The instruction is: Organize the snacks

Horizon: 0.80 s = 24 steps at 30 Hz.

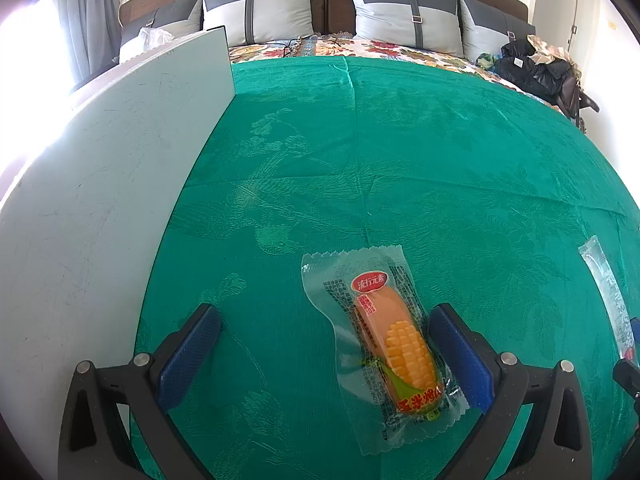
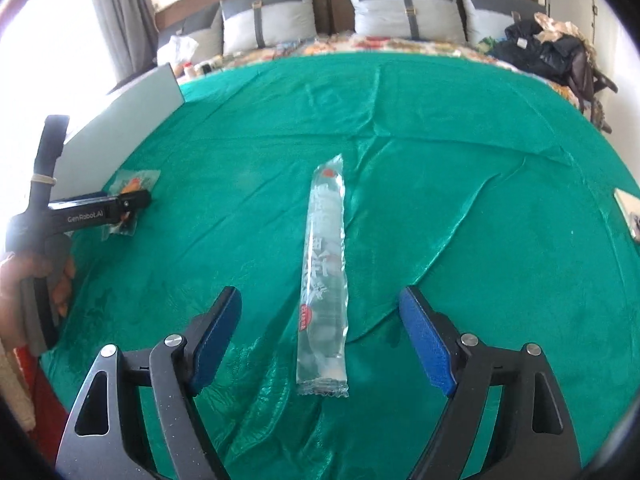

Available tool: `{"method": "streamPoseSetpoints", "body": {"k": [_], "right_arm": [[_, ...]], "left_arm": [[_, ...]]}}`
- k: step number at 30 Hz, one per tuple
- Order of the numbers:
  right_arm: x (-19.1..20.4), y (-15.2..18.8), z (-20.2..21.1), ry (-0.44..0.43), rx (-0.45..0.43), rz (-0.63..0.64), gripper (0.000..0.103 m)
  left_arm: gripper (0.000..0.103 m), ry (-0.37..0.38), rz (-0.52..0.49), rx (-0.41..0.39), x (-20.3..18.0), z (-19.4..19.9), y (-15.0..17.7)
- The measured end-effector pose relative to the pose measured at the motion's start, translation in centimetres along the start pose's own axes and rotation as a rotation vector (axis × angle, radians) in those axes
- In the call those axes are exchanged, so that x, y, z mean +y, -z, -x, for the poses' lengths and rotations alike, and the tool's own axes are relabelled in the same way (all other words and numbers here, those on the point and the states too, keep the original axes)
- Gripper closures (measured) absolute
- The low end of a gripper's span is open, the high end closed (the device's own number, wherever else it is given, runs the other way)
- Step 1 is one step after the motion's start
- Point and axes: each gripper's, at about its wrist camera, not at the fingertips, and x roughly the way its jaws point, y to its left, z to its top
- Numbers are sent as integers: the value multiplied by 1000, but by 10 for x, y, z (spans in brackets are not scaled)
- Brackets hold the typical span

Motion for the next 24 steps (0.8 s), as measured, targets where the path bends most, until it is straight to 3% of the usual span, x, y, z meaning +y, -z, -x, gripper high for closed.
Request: {"method": "streamPoseSetpoints", "body": {"k": [5, 24], "right_arm": [[22, 0, -9, 99, 42, 113, 13], [21, 4, -8, 90, 42, 104, 12]], "left_arm": [[0, 0, 0, 0, 1, 0, 0], [0, 0, 0, -1, 0, 0, 0]]}}
